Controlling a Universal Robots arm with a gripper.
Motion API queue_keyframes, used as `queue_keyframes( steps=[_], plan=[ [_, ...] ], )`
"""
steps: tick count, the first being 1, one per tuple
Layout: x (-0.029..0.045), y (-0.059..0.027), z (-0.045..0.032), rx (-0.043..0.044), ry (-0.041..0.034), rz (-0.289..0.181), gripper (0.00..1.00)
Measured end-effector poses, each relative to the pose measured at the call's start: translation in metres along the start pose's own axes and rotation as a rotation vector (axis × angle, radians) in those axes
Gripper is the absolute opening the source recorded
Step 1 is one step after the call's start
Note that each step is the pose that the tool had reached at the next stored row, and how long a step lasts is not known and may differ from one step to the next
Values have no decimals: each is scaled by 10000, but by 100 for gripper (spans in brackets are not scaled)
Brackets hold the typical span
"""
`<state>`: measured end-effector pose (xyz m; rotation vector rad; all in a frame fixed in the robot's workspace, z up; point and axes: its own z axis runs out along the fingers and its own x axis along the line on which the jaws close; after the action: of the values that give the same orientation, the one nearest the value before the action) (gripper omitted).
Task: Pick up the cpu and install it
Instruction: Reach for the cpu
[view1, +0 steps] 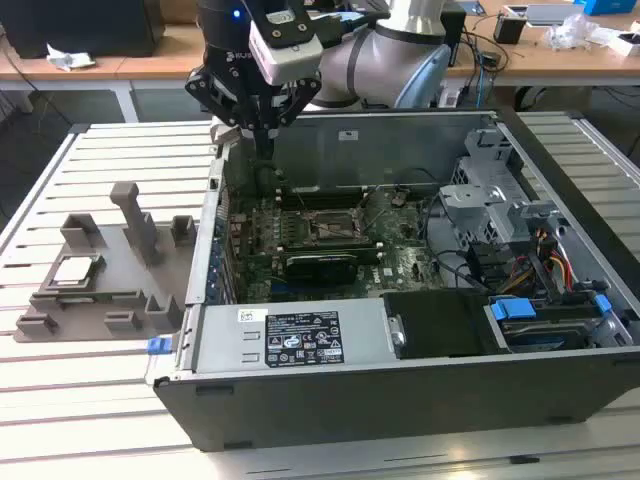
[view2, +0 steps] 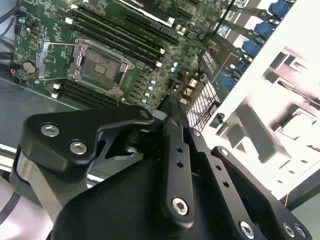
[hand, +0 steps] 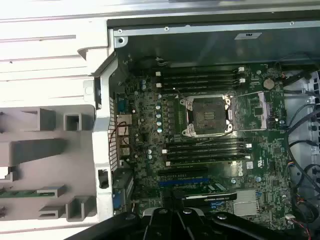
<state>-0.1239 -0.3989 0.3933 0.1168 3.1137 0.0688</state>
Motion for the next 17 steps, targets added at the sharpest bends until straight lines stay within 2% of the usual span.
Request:
queue_keyframes(
  steps=[4,7,12,14,17],
  plan=[
    [250,-18,-6,-1,-1,-1,11],
    [331,-24,-8,0,0,-2,11],
    [523,-38,-13,0,-1,-1,11],
    [652,-48,-16,0,0,-2,11],
    [800,-59,-18,0,0,-1,11]
  ],
)
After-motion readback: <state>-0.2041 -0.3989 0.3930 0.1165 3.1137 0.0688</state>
